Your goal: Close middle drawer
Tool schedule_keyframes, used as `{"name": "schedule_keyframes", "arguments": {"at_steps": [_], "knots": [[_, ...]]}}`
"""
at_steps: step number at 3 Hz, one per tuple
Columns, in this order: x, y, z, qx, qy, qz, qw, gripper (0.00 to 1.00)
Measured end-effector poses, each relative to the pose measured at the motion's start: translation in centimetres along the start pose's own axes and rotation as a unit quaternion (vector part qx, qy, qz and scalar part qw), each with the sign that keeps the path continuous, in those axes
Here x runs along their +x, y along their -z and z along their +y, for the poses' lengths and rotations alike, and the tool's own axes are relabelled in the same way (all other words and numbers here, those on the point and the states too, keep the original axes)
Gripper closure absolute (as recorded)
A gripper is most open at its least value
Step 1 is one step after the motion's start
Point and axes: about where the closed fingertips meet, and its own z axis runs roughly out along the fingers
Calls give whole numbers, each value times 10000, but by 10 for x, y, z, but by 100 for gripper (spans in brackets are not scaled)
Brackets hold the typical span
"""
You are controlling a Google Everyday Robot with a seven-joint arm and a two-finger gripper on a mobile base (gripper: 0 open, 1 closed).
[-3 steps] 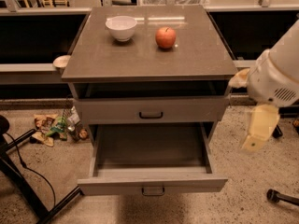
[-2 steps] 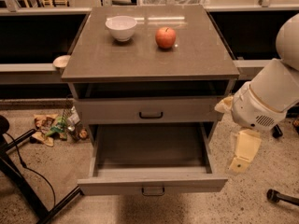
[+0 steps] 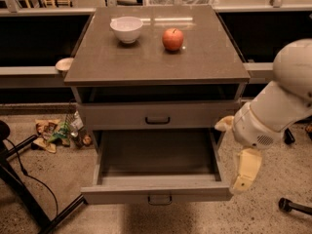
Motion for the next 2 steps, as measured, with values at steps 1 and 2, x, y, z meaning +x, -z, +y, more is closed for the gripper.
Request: {"name": "schedule_keyframes", "arguments": {"at_steps": [1,2], "knots": [[16,-53,2,-391,219,-231,9987,0],[31,-97,8,-688,329,-397,9963,0]]}}
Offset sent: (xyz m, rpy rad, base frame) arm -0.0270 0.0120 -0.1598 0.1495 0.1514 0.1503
